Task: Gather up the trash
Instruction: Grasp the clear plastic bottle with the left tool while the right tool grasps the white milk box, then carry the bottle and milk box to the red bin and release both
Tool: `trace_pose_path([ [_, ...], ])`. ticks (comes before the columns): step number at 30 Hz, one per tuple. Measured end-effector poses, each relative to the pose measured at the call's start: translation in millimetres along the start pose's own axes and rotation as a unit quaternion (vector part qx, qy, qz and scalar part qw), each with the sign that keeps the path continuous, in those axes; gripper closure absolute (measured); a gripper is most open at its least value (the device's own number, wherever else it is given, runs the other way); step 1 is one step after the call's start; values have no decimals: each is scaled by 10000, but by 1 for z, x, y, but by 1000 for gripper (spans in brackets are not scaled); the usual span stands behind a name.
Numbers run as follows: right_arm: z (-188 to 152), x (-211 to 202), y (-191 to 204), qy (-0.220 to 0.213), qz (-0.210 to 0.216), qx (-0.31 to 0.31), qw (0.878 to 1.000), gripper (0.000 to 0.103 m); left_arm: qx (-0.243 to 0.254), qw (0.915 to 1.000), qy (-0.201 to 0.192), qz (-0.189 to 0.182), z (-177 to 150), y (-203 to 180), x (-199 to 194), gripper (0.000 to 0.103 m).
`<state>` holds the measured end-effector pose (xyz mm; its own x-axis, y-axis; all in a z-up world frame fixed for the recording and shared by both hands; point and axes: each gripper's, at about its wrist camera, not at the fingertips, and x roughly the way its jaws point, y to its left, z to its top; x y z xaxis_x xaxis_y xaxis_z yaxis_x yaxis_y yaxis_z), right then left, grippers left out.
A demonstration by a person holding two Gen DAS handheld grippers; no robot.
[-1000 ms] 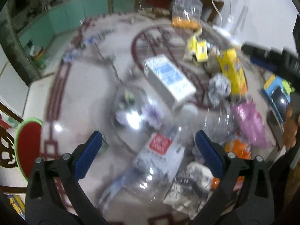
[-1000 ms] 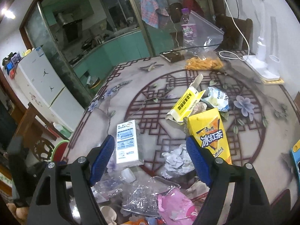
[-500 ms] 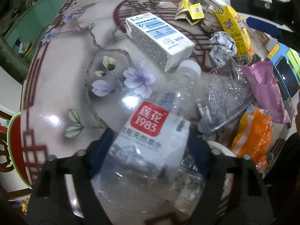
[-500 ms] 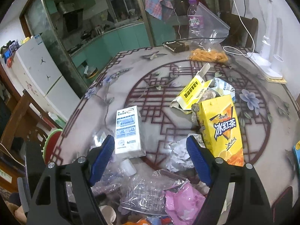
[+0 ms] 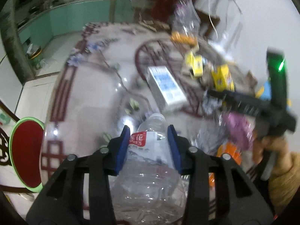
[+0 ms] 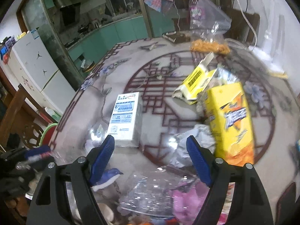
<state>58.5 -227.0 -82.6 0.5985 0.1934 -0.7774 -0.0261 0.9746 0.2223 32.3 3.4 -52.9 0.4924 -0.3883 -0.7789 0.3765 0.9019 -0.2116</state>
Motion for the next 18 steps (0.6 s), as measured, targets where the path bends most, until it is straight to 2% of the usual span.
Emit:
trace_pose_path([
  [5,0,25,15,296,-4,29,9996,27,-324,9991,-287,0,9,11,-13,70],
  [9,10,49,28,442,71,272,9986,20,-461,9980,-429,1,13,19,-20,72],
  [15,18,97,59,963,-294,-171,9948,20,-561,9971,-517,-6,17,26,-25,72],
  [16,18,103,60,1029,-374,-213,9938,21,-569,9970,-524,-2,17,27,-26,72],
  [18,16,112,62,1099,-476,-305,9923,32,-582,9967,-559,22,17,27,-27,72],
])
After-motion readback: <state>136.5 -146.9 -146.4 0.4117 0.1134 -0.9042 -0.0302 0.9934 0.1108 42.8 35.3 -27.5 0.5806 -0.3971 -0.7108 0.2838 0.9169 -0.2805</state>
